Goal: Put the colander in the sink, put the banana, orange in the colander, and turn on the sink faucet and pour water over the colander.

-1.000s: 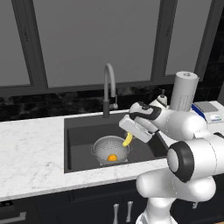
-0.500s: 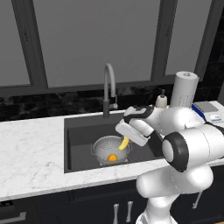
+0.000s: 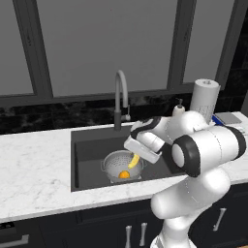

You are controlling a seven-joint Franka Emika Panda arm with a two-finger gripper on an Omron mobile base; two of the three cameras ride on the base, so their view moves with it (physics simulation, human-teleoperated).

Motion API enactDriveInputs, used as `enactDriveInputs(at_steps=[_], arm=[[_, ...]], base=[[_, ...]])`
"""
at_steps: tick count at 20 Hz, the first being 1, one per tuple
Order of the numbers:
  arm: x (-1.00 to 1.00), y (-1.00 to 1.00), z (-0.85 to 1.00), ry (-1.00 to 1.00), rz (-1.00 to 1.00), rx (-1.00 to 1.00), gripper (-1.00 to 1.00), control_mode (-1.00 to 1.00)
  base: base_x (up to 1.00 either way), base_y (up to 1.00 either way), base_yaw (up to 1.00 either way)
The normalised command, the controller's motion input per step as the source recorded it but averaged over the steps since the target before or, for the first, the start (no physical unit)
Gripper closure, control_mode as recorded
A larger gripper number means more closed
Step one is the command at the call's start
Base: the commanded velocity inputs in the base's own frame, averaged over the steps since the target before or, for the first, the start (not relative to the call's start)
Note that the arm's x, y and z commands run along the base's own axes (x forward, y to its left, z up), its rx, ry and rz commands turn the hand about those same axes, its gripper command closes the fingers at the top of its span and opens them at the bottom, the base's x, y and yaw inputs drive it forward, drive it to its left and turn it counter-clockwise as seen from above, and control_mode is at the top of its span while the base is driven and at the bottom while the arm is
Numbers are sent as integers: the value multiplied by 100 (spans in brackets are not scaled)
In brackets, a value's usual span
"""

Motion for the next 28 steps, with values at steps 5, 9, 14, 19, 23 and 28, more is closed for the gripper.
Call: enactDriveInputs(at_steps=[5,9,14,19,23,28], arm=[[23,0,-17,5,0,-9,100,-100],[11,0,-21,4,0,-11,100,-100],[1,0,-24,1,0,-7,100,-100],[1,0,-12,0,0,-3,100,-100],[1,0,-15,0,0,0,100,-100],[0,0,-17,0,0,0,100,-100]], base=[[0,0,0],[0,0,0],[0,0,0],[0,0,0],[0,0,0],[0,0,0]])
